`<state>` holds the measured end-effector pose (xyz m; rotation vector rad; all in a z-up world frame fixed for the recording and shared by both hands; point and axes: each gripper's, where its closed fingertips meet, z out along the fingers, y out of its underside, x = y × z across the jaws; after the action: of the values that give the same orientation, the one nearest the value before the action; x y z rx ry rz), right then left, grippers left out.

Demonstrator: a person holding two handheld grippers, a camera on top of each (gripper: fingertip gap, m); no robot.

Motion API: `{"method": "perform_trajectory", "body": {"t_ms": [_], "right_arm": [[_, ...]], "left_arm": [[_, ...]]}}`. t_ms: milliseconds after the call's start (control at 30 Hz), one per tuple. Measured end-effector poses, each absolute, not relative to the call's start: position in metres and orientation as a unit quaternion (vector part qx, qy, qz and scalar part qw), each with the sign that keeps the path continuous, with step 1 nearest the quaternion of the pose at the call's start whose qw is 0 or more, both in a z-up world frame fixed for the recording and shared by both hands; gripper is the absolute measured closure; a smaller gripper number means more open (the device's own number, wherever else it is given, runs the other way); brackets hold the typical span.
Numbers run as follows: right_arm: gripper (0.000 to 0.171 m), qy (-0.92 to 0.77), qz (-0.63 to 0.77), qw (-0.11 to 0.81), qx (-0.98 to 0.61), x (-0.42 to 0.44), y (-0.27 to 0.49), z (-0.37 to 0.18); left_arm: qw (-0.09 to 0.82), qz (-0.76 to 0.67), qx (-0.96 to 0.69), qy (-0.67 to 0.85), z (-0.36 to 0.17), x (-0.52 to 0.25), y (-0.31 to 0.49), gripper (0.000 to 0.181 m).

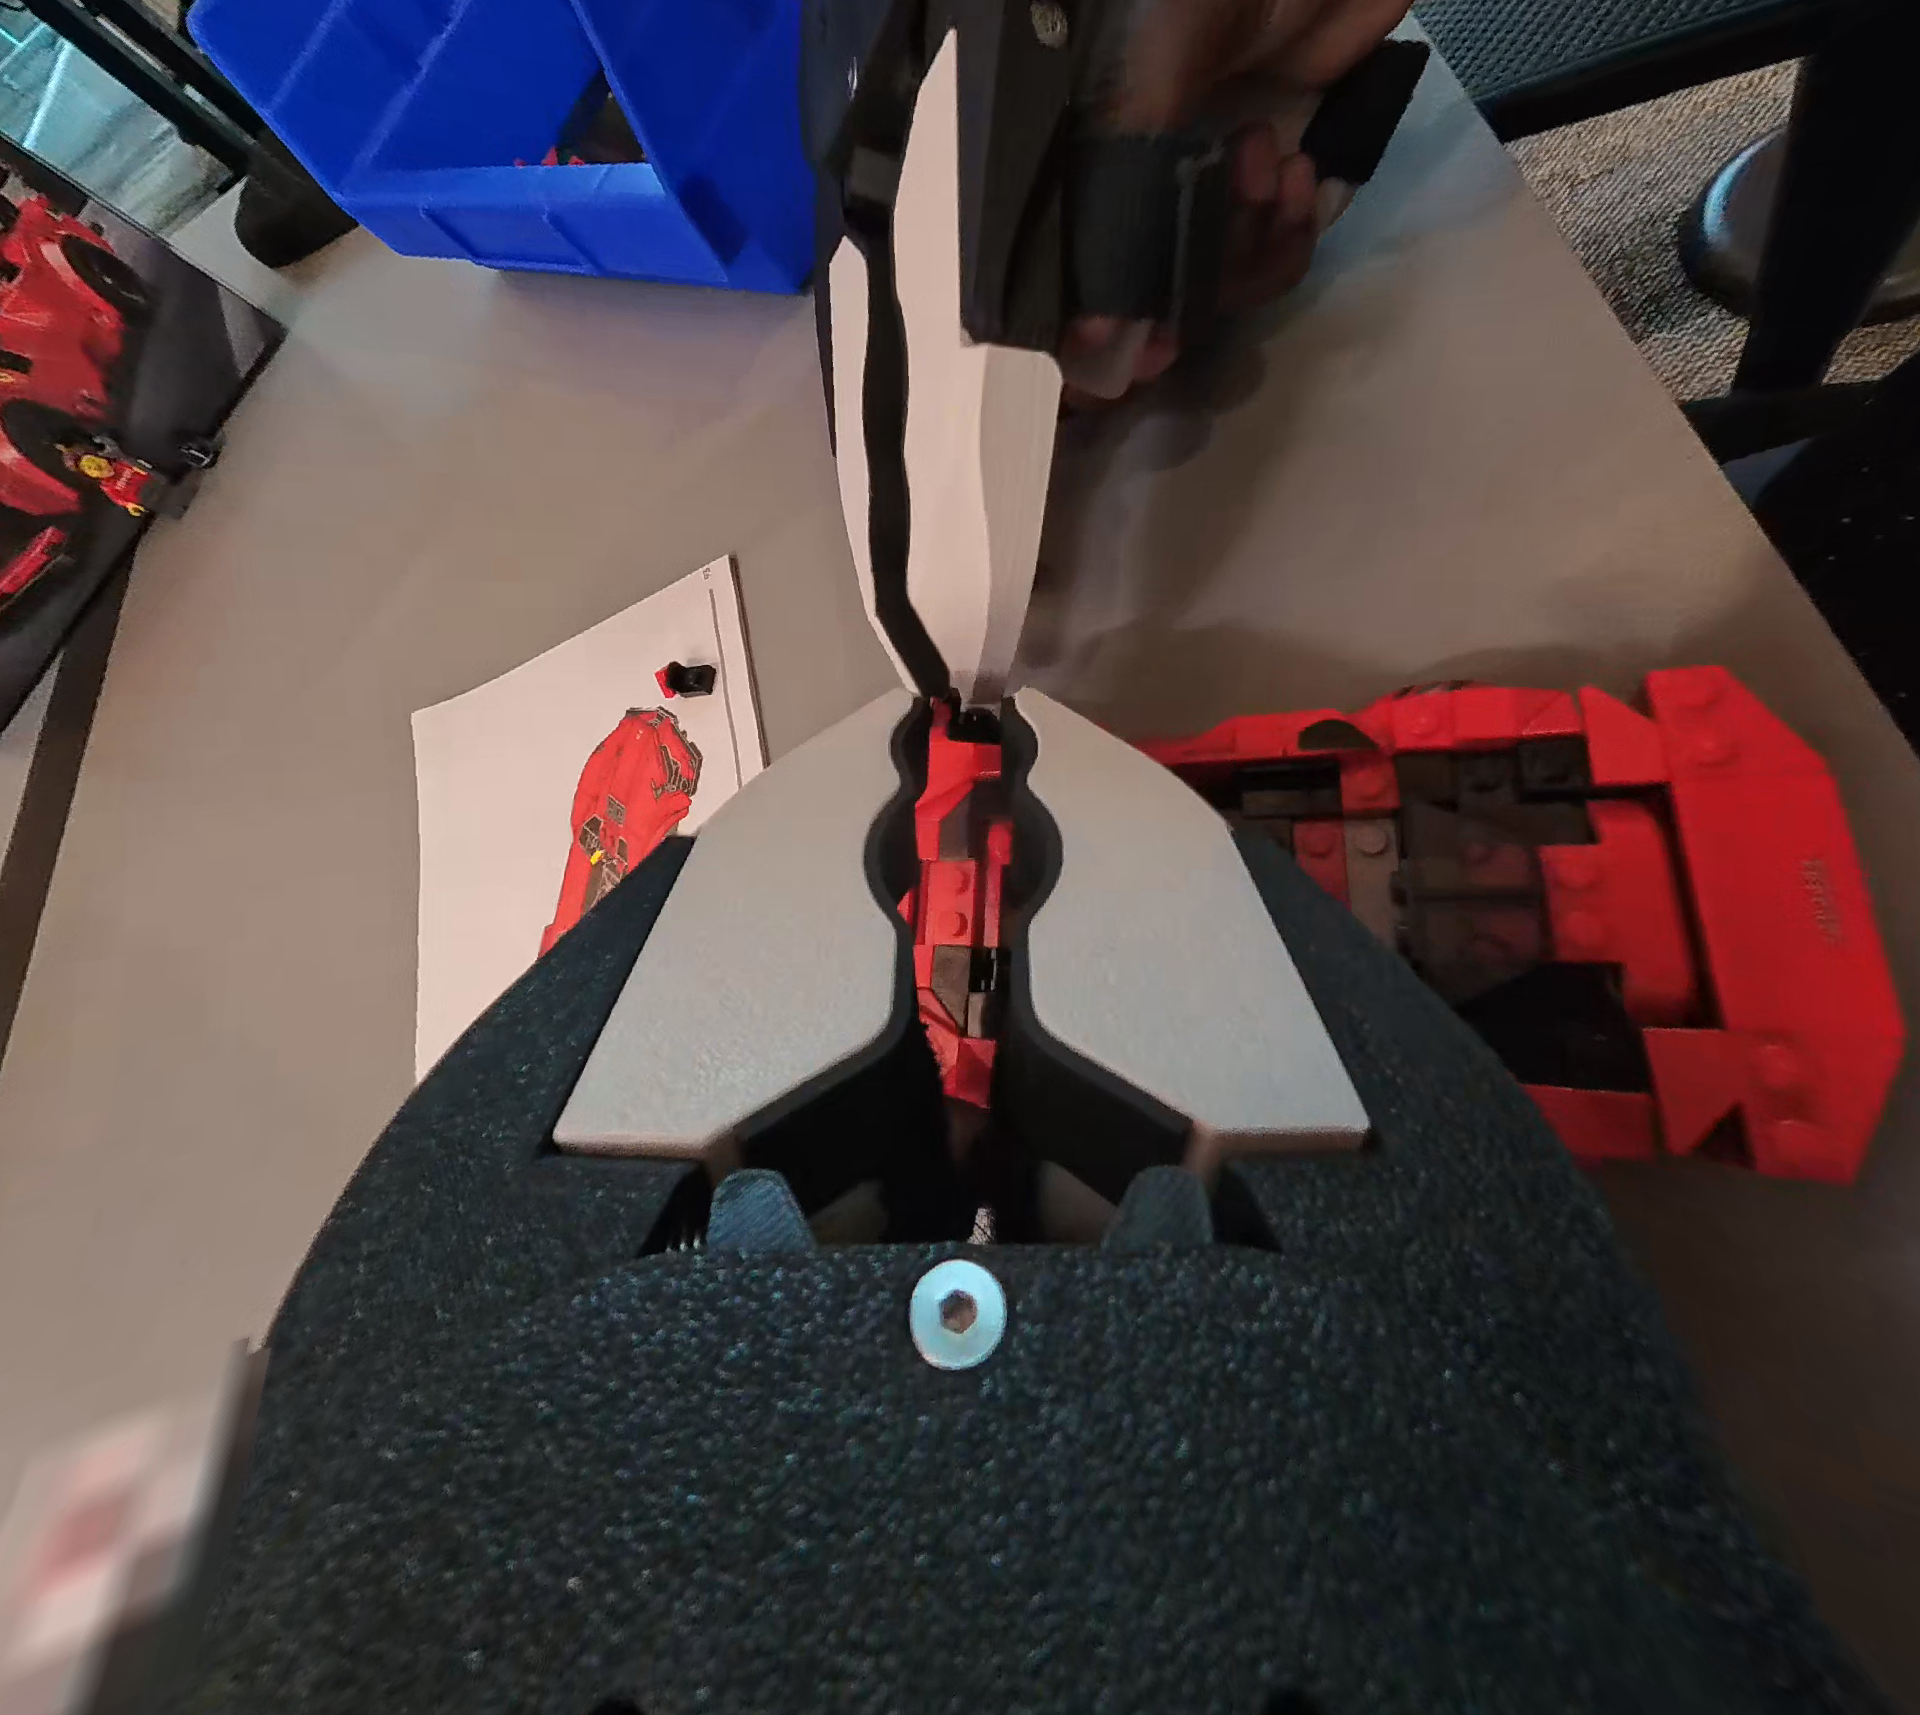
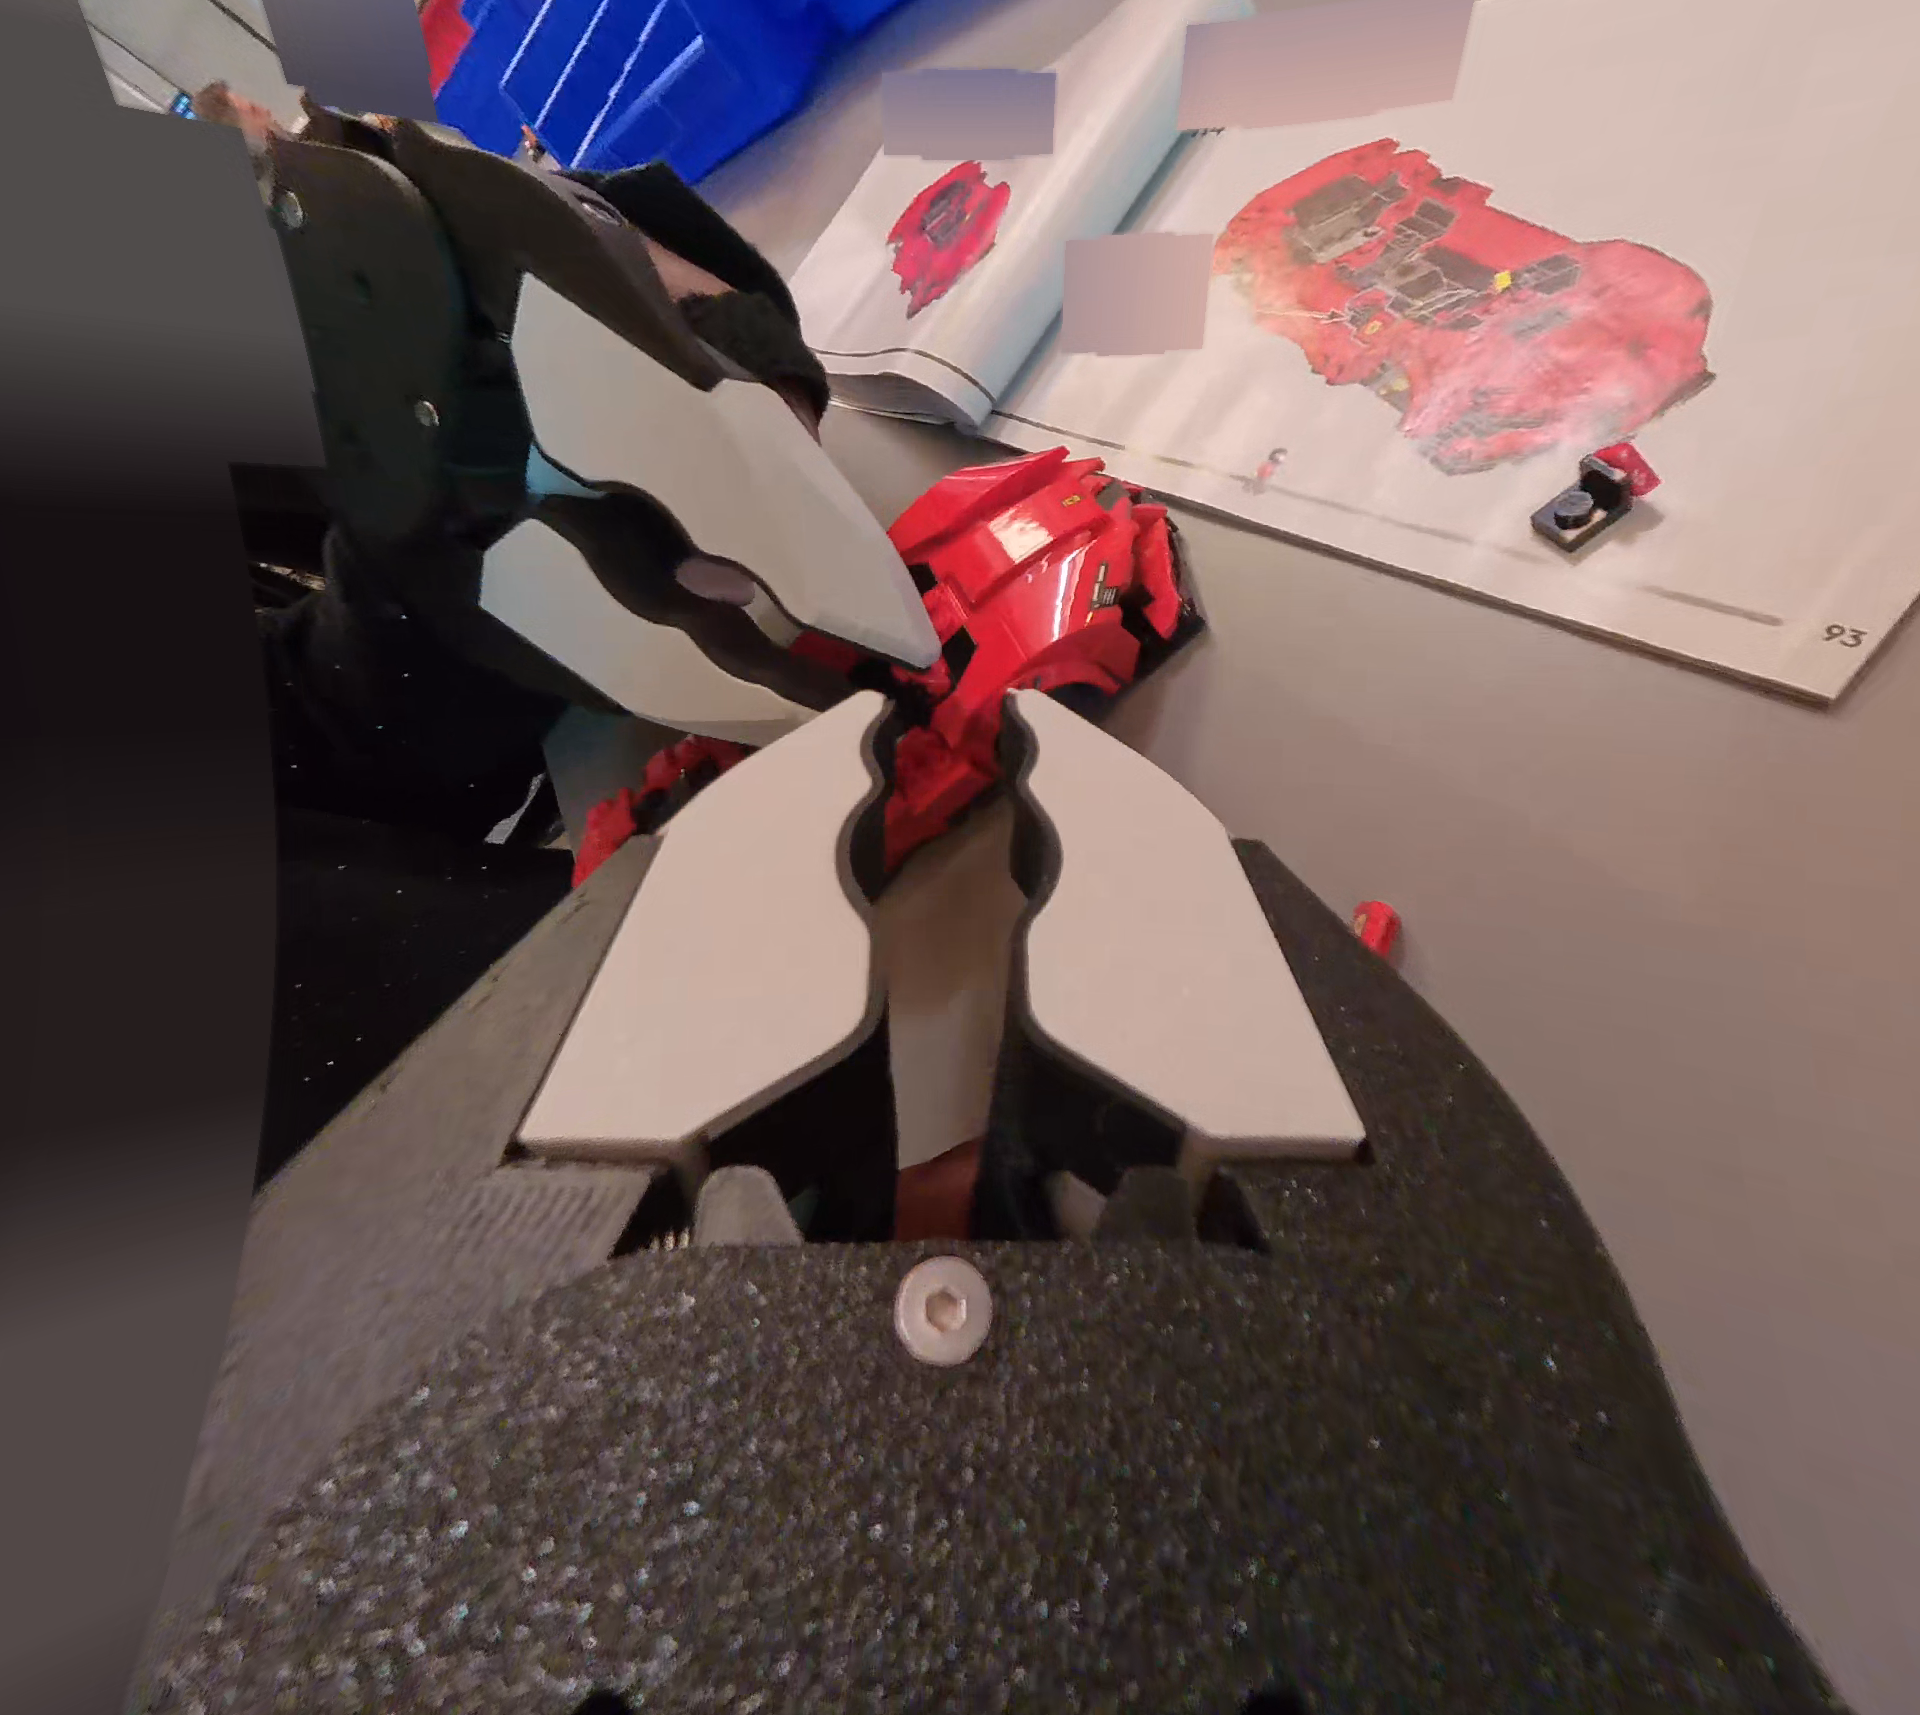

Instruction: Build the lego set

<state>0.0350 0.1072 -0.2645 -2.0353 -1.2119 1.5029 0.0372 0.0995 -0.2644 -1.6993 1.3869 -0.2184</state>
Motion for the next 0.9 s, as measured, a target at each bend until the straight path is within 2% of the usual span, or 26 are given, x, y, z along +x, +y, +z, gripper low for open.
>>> {"method": "perform_trajectory", "body": {"t_ms": [300,367,533,733,900], "right_arm": [[0.161,-0.448,0.524,0.169,-0.704,0.033,0.102,-0.261],[0.162,-0.473,0.539,0.18,-0.674,0.035,0.096,-0.256],[0.162,-0.539,0.525,0.234,-0.616,0.039,0.088,-0.256],[0.162,-0.6,0.456,0.275,-0.597,0.04,0.087,-0.265],[0.162,-0.635,0.432,0.279,-0.577,0.039,0.086,-0.27]], "left_arm": [[0.453,-0.085,-0.68,0.57,-0.263,0.039,0.096,0.169],[0.451,-0.126,-0.686,0.557,-0.258,0.039,0.092,0.166],[0.395,-0.245,-0.725,0.508,-0.257,0.024,0.077,0.177],[0.347,-0.23,-0.735,0.535,-0.278,0.031,0.071,0.177],[0.349,-0.231,-0.735,0.534,-0.279,0.032,0.072,0.178]]}}
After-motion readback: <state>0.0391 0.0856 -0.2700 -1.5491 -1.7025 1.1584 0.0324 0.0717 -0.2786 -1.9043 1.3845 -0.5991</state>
